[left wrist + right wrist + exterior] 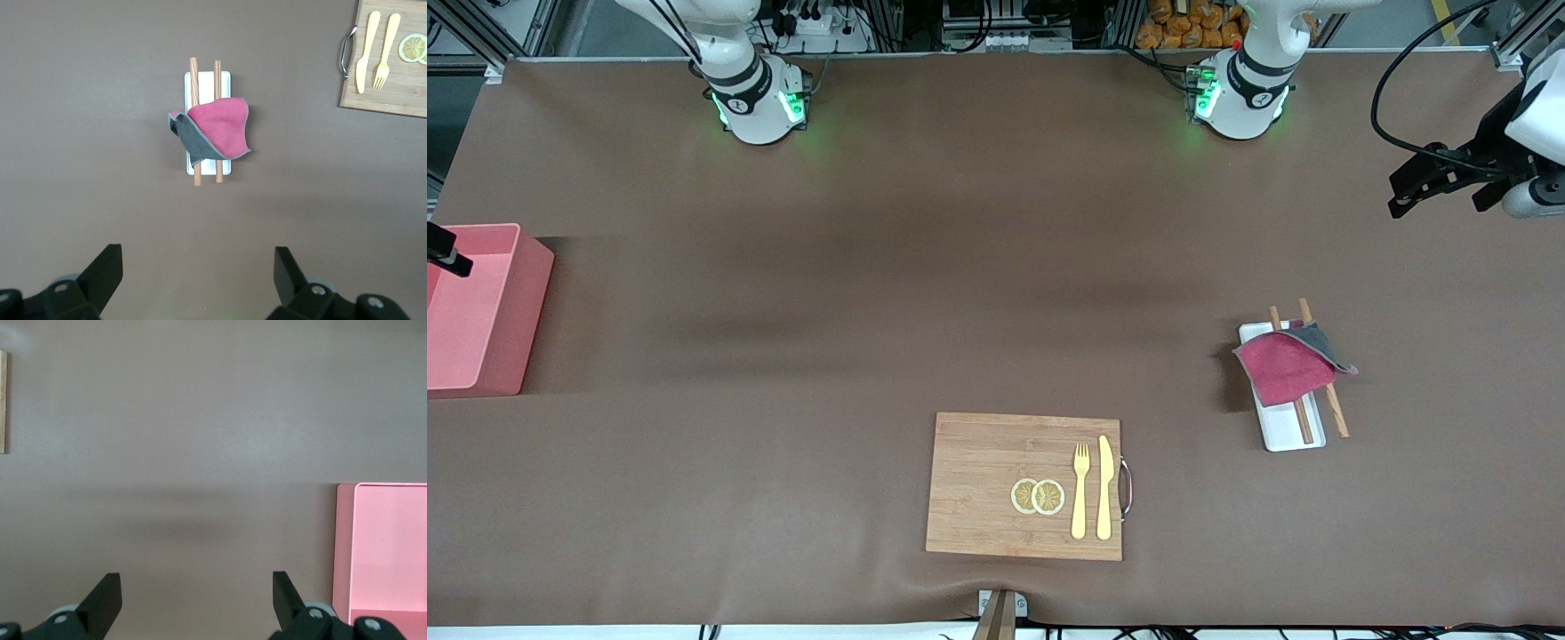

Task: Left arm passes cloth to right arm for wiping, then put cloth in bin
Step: 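Move the left gripper down over the pink cloth on the chopsticks, then close the left gripper on the pink cloth's edge, then lift the cloth with the left gripper while the right gripper approaches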

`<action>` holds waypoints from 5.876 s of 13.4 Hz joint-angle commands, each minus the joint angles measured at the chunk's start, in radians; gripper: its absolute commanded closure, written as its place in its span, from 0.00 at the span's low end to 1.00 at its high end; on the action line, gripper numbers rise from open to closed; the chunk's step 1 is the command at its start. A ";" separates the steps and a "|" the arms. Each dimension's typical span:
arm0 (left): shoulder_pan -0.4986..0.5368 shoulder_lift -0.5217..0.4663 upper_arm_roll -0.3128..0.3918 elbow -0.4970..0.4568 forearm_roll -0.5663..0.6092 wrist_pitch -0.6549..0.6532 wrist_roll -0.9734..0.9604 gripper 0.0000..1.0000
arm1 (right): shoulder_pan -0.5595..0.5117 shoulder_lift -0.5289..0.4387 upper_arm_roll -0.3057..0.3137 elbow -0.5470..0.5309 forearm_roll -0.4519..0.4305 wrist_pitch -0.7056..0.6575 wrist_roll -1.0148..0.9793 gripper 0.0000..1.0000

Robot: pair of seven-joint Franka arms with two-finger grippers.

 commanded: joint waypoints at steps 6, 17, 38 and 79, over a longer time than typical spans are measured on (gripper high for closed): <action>-0.005 -0.010 0.000 0.012 0.031 -0.021 -0.007 0.00 | -0.021 -0.006 0.014 0.011 0.000 -0.013 -0.017 0.00; 0.021 0.276 0.000 0.006 0.031 0.143 -0.002 0.00 | -0.025 0.023 0.016 0.009 0.015 -0.004 -0.019 0.00; 0.067 0.517 0.000 -0.170 0.031 0.550 -0.042 0.32 | -0.031 0.034 0.014 0.000 0.011 -0.074 -0.008 0.00; -0.204 0.543 -0.392 0.138 -0.024 0.471 -0.914 1.00 | 0.245 0.186 0.020 -0.002 0.532 0.120 1.442 0.00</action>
